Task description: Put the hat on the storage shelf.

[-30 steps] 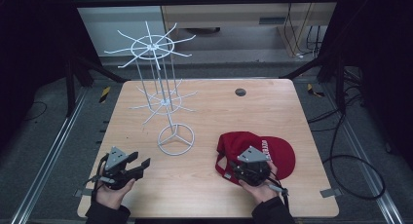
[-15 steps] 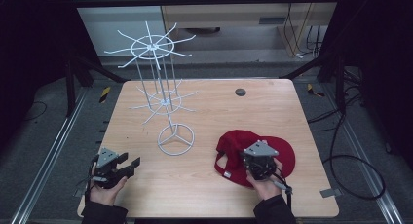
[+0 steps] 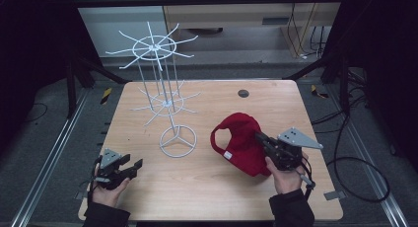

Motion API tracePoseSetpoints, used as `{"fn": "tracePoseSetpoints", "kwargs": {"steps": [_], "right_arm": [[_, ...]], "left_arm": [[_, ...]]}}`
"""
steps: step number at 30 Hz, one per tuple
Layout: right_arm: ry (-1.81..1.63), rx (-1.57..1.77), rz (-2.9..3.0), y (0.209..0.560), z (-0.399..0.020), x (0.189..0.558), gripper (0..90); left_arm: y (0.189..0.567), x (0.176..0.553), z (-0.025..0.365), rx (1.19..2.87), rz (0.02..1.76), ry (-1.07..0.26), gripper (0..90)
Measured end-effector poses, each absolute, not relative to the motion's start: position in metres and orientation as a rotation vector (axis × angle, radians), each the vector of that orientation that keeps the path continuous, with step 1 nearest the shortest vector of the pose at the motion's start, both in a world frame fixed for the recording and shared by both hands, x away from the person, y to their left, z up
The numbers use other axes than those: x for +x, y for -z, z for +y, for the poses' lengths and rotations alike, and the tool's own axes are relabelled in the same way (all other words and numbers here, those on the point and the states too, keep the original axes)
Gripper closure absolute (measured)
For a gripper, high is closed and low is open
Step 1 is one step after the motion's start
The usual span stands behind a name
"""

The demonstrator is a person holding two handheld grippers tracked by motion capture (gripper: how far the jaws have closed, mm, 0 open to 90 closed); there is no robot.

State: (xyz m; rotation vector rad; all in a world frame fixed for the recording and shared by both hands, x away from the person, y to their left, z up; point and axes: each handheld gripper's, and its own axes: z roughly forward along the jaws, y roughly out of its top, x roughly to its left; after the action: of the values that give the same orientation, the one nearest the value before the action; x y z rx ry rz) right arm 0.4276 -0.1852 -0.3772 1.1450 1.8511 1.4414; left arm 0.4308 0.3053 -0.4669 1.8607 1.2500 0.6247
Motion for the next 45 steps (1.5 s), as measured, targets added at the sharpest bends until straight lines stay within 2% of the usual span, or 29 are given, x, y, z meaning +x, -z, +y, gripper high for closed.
{"fn": "tracePoseSetpoints", "kwargs": {"steps": [11,26,45], "right_arm": [[-1.549,1.078,1.759,0.34,-0.181,0.431,88.2],[-1.659,0.992,1.592,0.264,-0.189,0.432,88.3],[-1.787,0.904,1.499,0.193,-0.163,0.44,88.2]], "left_arm": [[0.467,0.432,0.305,1.863,1.241,-0.632,44.2],[0.47,0.433,0.305,1.875,1.247,-0.627,43.5],[0.47,0.434,0.305,1.879,1.244,-0.624,43.4]]}}
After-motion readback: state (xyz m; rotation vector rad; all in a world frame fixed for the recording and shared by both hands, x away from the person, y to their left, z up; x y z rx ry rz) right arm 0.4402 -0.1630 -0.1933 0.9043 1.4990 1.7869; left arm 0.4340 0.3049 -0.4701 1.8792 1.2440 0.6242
